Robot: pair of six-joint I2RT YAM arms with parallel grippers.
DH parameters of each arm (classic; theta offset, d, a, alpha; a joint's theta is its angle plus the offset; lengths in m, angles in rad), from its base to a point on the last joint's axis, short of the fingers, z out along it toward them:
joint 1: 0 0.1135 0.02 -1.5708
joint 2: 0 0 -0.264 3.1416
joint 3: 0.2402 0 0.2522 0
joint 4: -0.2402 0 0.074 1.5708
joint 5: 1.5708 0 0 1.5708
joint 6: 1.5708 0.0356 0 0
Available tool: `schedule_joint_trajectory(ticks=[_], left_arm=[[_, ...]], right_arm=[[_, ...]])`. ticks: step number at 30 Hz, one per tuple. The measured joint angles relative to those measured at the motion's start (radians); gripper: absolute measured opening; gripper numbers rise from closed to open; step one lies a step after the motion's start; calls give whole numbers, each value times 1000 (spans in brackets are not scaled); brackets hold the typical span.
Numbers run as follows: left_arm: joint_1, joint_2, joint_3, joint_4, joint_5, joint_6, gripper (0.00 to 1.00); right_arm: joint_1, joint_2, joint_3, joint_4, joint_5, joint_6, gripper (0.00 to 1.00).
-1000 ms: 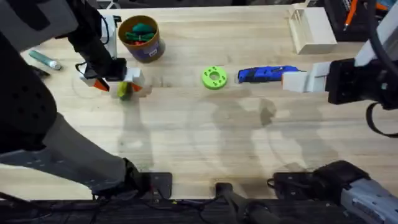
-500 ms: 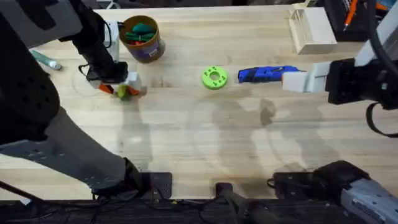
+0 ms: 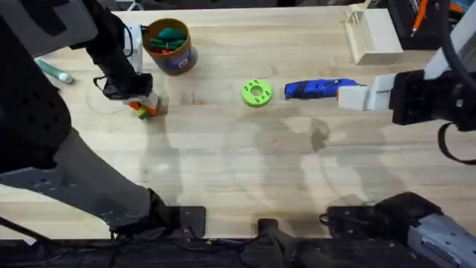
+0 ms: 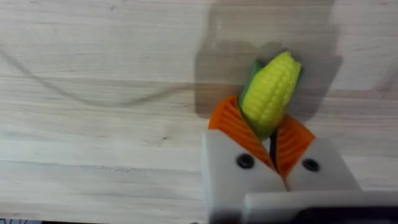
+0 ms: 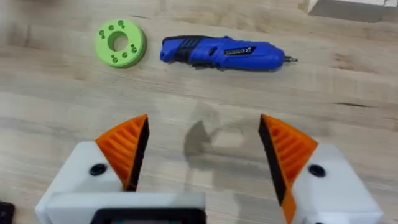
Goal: Pick up the gripper from the table and insert it into the empty holder that is missing its gripper. Then pick up a screw, insert it into the mounting hole, and use the screwdriver to tighten it. Finally, clean up the table by picking up the vegetable and placing it into the bucket.
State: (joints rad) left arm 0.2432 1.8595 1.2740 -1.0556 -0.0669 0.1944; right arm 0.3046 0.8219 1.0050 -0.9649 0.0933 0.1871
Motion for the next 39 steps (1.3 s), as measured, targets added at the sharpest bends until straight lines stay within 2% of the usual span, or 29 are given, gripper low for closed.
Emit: schedule_joint_trajectory(ticks=[5, 12, 16, 20, 26, 31, 39], left_arm=[[0, -27, 42, -28, 4, 0, 36], [0, -230, 162, -86, 12, 0, 36], [-2, -339, 224, -63, 39, 0, 36], [-13, -380, 282, -28, 85, 0, 36], [-62, -359, 293, 75, 130, -15, 36], [-102, -275, 292, 179, 148, -25, 36], [-108, -105, 292, 302, 153, -54, 36]], right_arm=[[0, 0, 0, 0, 0, 0, 991], [0, 0, 0, 0, 0, 0, 991], [0, 0, 0, 0, 0, 0, 990], [0, 0, 0, 0, 0, 0, 991], [0, 0, 0, 0, 0, 0, 991], [0, 0, 0, 0, 0, 0, 991], [0, 0, 0, 0, 0, 0, 991]])
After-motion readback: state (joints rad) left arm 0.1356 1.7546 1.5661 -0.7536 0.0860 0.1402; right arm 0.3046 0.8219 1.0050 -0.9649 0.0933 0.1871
